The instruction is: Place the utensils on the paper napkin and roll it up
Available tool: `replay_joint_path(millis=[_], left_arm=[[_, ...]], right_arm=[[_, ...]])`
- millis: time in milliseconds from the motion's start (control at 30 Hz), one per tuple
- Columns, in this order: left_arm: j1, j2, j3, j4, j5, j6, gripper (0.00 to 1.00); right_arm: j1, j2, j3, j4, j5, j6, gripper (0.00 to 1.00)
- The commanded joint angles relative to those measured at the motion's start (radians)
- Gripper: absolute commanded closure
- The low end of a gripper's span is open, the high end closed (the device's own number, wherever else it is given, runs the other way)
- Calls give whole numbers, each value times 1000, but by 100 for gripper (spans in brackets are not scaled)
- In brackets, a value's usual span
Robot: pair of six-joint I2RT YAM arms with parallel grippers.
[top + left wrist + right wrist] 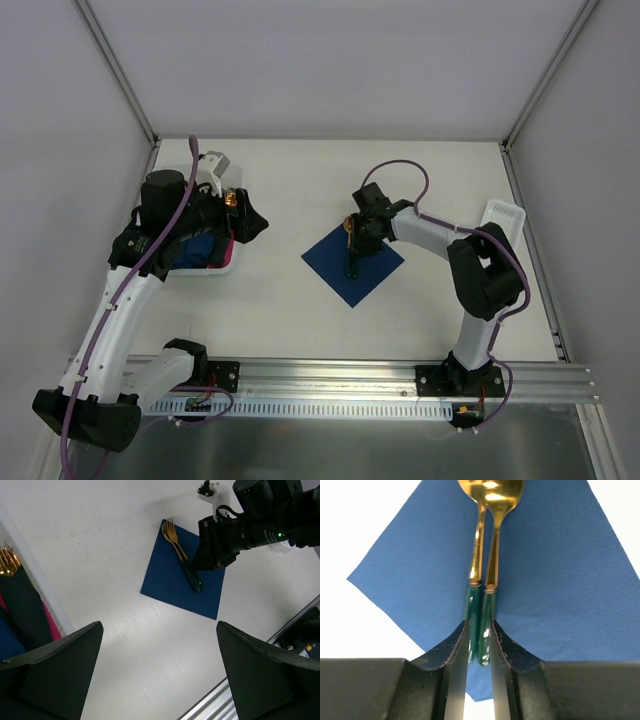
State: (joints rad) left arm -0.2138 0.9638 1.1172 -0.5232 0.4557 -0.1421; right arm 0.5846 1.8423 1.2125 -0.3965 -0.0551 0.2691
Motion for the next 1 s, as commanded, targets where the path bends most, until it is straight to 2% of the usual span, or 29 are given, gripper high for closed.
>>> replay_joint_path(millis=[0,100,200,233,333,367,467,500,600,767,967], left_arm=[[8,-2,-3,0,60,94,1],[-4,1,-5,-1,106,198,3],[-80,24,-8,-17,82,330,12],[-175,32,-13,-20,48,364,17],[-364,90,-46,-27,-125,485,23],[-474,134,-54,-28,-144,508,27],[-613,254,-56,-24,-210,568,35],[-689,291,-42,-21,-224,594,42],[-786,418,-25,35,-247,640,53],[-861,544,-63,213,-229,730,57],[-862,668,-83,341,-175,791,59]], right_arm=[[-9,-80,-4,10,-23,28,75],[-26,-120,-13,10,-37,47,69],[-51,-188,-31,10,-55,58,65],[-72,-213,-39,10,-60,59,64],[-112,-328,-70,8,-91,61,59],[-146,-362,-82,7,-107,62,59],[-231,-515,-137,-31,-117,53,56],[-253,-555,-151,-68,-115,35,54],[-339,-707,-203,-119,-124,-13,51],[-439,-874,-261,-241,-143,-57,49],[-466,-973,-330,-271,-169,-50,48]])
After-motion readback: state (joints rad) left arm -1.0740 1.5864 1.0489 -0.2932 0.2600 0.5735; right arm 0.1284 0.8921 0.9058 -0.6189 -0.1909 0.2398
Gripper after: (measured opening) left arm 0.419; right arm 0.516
